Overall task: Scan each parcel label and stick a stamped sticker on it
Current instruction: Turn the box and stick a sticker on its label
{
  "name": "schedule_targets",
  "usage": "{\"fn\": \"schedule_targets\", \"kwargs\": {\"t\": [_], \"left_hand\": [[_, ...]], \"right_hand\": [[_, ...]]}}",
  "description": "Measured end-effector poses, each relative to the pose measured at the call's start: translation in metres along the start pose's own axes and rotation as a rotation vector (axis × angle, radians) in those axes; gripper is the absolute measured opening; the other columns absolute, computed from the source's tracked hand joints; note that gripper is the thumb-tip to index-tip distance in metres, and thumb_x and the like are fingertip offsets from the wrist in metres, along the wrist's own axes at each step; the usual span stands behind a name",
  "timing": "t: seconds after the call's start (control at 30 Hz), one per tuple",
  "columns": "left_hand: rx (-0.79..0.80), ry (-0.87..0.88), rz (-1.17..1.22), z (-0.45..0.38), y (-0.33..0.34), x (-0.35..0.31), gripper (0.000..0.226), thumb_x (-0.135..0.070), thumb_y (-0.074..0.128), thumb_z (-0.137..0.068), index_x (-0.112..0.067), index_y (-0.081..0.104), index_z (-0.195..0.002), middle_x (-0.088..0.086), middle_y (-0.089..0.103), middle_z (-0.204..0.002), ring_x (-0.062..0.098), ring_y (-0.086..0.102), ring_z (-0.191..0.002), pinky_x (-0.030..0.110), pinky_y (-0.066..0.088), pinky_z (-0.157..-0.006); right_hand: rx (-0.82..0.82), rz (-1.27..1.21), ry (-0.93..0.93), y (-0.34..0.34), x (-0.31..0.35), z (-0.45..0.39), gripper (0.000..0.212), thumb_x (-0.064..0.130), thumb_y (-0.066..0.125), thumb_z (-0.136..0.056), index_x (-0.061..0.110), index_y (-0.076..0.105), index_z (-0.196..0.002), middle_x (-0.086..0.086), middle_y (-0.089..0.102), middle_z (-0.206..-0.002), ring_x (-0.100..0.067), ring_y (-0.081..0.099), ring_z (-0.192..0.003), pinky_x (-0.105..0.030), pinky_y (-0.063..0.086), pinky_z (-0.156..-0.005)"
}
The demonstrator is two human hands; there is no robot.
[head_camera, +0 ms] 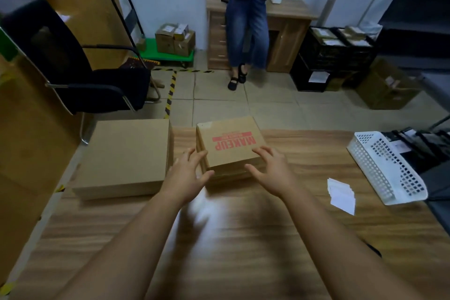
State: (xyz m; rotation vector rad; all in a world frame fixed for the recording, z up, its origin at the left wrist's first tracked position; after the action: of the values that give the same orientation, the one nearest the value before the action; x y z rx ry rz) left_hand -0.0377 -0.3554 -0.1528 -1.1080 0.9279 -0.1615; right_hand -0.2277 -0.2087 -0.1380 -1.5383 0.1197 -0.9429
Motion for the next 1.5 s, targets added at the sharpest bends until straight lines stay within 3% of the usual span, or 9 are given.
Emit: {"fn": "schedule_targets", "kwargs": {"t": [0.2,0.43,0.67,0.83,1.0,1.23,1.33,1.43,1.5], "left_hand": [[0.076,-0.132,-0.015,-0.039,0.042,0.002,0.069,-0.049,0.06,-0.092,-0.04,0.026,-0.151,0.0,0.016,-0.162,0.028,0.022,-0.145,0.047,0.026,-0.117],[-0.043,-0.137,0.128,-0.045,0.052,0.001,0.058,-0.028,0.063,-0.094,-0.032,0.04,-0.148,-0.002,0.026,-0.16,0.019,0.027,-0.144,0.034,0.023,-0.117],[-0.248,0.131,0.127,-0.033,-0.005,-0.028,0.069,-0.032,0.071,-0.087,-0.029,0.038,-0.148,-0.005,0.046,-0.146,0.015,0.036,-0.134,0.041,0.033,-0.113],[-0.197,0.248,0.05,-0.013,-0.027,-0.059,0.082,-0.048,0.075,-0.079,-0.042,0.031,-0.148,-0.012,0.038,-0.146,0.007,0.025,-0.131,0.04,0.025,-0.112],[-0.128,0.061,-0.002,-0.006,-0.007,-0.032,0.075,-0.064,0.066,-0.079,-0.041,0.038,-0.145,-0.01,0.021,-0.159,0.017,0.016,-0.145,0.044,0.018,-0.116],[-0.099,0.082,0.311,0.009,0.005,-0.044,0.047,-0.036,0.062,-0.094,-0.027,0.054,-0.139,-0.01,0.058,-0.132,-0.001,0.047,-0.114,0.02,0.035,-0.093],[-0.19,0.14,0.334,0.014,-0.002,-0.047,0.047,-0.037,0.068,-0.089,-0.025,0.059,-0.133,-0.011,0.058,-0.126,0.0,0.047,-0.111,0.023,0.038,-0.094],[-0.145,0.249,0.371,0.017,-0.001,-0.054,0.048,-0.046,0.07,-0.085,-0.03,0.06,-0.129,-0.014,0.056,-0.128,0.004,0.048,-0.119,0.03,0.038,-0.102],[-0.119,0.249,0.333,0.016,0.007,-0.054,0.063,-0.063,0.059,-0.078,-0.03,0.058,-0.131,-0.012,0.052,-0.133,0.011,0.045,-0.126,0.037,0.037,-0.107]], "right_hand": [[0.069,0.178,-0.069,0.018,-0.029,-0.053,0.066,0.056,0.062,-0.088,0.034,0.04,-0.147,0.003,0.028,-0.157,-0.023,0.022,-0.143,-0.046,0.029,-0.116],[0.016,0.103,-0.102,0.032,-0.047,-0.069,0.053,0.039,0.068,-0.089,0.03,0.053,-0.139,0.002,0.04,-0.15,-0.026,0.027,-0.136,-0.042,0.03,-0.114],[-0.026,-0.188,-0.056,0.038,-0.047,-0.036,0.048,0.037,0.068,-0.09,0.026,0.057,-0.135,0.002,0.051,-0.135,-0.02,0.042,-0.126,-0.033,0.036,-0.109],[0.114,-0.323,0.03,0.054,-0.058,0.007,0.039,0.026,0.062,-0.093,0.025,0.056,-0.132,0.001,0.061,-0.128,-0.016,0.059,-0.117,-0.034,0.049,-0.1],[-0.207,-0.586,0.15,0.005,-0.05,0.012,0.033,0.026,0.055,-0.099,0.019,0.057,-0.131,-0.001,0.061,-0.126,-0.011,0.057,-0.111,-0.027,0.047,-0.093],[-0.067,-0.43,0.105,0.0,-0.005,0.007,0.057,0.029,0.068,-0.09,0.021,0.05,-0.143,-0.005,0.032,-0.152,-0.019,0.033,-0.141,-0.024,0.023,-0.114],[-0.054,-0.588,0.133,0.006,-0.014,0.015,0.052,0.028,0.07,-0.089,0.021,0.055,-0.139,-0.004,0.041,-0.143,-0.019,0.043,-0.133,-0.034,0.032,-0.116],[-0.108,-0.671,0.291,0.006,-0.042,0.027,0.04,0.025,0.064,-0.09,0.025,0.061,-0.131,-0.002,0.052,-0.135,-0.018,0.055,-0.115,-0.038,0.05,-0.098],[-0.191,-0.695,0.383,0.0,-0.062,0.037,0.035,0.029,0.057,-0.096,0.025,0.06,-0.131,0.003,0.05,-0.13,-0.014,0.051,-0.108,-0.029,0.047,-0.082]]}}
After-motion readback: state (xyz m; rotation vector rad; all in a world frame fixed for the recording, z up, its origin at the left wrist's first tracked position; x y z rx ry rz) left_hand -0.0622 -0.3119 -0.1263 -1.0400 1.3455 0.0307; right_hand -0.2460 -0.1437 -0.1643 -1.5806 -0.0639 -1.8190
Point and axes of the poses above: each hand's wrist, its own z-axis away from the middle knuckle, its own y-axis out of the palm, x = y × z, the point moved 4 cm from there along -z, towards the middle knuckle
